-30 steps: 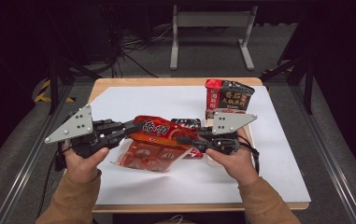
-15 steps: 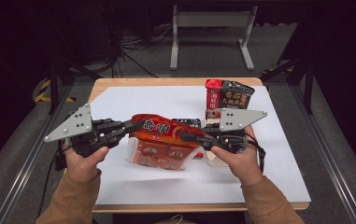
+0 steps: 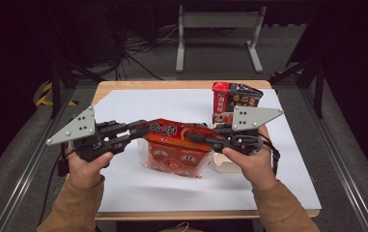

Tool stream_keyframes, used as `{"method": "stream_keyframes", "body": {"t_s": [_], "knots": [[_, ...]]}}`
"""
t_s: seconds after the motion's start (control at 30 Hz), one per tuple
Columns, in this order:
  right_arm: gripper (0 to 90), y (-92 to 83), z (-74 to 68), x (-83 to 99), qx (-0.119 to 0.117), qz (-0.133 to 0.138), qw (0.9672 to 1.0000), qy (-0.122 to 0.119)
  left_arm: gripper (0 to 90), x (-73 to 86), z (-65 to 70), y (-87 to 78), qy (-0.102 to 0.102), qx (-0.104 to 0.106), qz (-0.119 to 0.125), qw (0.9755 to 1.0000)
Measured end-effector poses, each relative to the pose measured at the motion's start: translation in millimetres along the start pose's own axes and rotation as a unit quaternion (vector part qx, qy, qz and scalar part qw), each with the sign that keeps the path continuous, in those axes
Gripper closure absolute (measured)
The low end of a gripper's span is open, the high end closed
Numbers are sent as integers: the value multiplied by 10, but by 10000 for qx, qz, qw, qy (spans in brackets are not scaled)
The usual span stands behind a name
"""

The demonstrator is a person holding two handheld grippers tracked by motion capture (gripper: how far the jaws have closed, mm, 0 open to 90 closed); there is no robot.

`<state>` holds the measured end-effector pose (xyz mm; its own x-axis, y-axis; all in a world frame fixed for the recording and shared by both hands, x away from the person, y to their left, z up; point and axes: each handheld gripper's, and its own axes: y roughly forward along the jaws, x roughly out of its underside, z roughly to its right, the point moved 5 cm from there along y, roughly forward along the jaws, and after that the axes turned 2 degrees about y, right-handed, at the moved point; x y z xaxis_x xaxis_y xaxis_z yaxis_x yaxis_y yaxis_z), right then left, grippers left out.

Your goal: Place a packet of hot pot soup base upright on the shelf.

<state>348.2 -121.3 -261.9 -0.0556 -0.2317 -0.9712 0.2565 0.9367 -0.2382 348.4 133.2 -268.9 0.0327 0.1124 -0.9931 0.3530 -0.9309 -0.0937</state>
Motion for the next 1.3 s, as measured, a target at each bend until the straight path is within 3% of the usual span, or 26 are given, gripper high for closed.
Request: {"method": "stream_keyframes", "body": {"t_s": [0.2, 0.37, 0.87, 1.3], "knots": [[899, -97, 38, -89, 144, -57, 9999, -20, 596, 20, -41, 6, -24, -103, -36, 9999], [899, -210, 83, -165, 305, -150, 9994, 2, 506, 37, -71, 8, -40, -208, -83, 9997], [899, -586, 260, -389, 842, -257, 9961, -33, 416, 124, -222, -17, -221, -435, -201, 9986], [899, -814, 472, -405, 1388, -432, 9894, -23, 362, 210, -333, -8, -295, -792, -466, 9953]]}}
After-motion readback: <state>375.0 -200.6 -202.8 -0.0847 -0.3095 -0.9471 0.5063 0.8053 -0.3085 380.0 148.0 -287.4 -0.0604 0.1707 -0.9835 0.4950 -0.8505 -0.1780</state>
